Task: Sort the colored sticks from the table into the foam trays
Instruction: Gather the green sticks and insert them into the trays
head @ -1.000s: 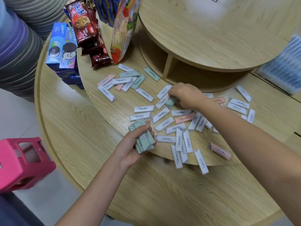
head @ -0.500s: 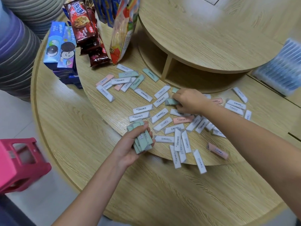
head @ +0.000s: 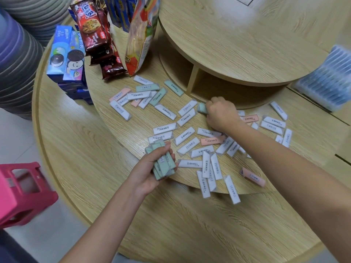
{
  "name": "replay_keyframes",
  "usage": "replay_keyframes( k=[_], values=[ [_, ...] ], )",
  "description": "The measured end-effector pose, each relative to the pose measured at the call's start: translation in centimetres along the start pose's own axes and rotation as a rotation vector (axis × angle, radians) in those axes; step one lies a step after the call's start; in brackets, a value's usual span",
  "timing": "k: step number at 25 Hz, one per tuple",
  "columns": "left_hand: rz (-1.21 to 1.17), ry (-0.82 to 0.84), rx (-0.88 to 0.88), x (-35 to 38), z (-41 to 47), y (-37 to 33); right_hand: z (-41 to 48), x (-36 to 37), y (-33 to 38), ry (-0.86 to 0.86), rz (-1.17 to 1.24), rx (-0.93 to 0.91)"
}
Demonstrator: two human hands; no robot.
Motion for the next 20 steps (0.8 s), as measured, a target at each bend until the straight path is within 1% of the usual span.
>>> replay_keyframes(
  k=[4, 7, 11, 16, 20],
  values=[
    [-0.019, 0.004, -0.006, -0.2, -0.2, 0.0, 0.2, 0.1, -0.7, 0.026, 0.073, 0.1],
    [-0.017, -0.003, -0.005, -0.2, -0.4, 0.0, 0.2, 0.4, -0.8, 0.058, 0.139, 0.138],
    [-0.004, -0.01, 0.007, -0.6, -0.7, -0.2, -0.4, 1.0, -0.5, 0.088, 0.204, 0.1],
    [-0.008, -0.014, 0.011, -0.9, -1.0, -0.4, -0.4, 1.3, -0.1, 0.085, 0.143, 0.054],
    [0.008, -0.003, 0.009, -1.0, -0.9, -0.4, 0.0, 1.4, -0.2, 0.124, 0.147, 0.027]
  ],
)
Point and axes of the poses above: each hand's wrist, its own z-axis towards the middle knuckle, its own x-axis out of the palm, y = z × x, the point moved 8 cm from there along z, towards the middle knuckle, and after that the axes turned 11 degrees about z, right-handed, at the moved point
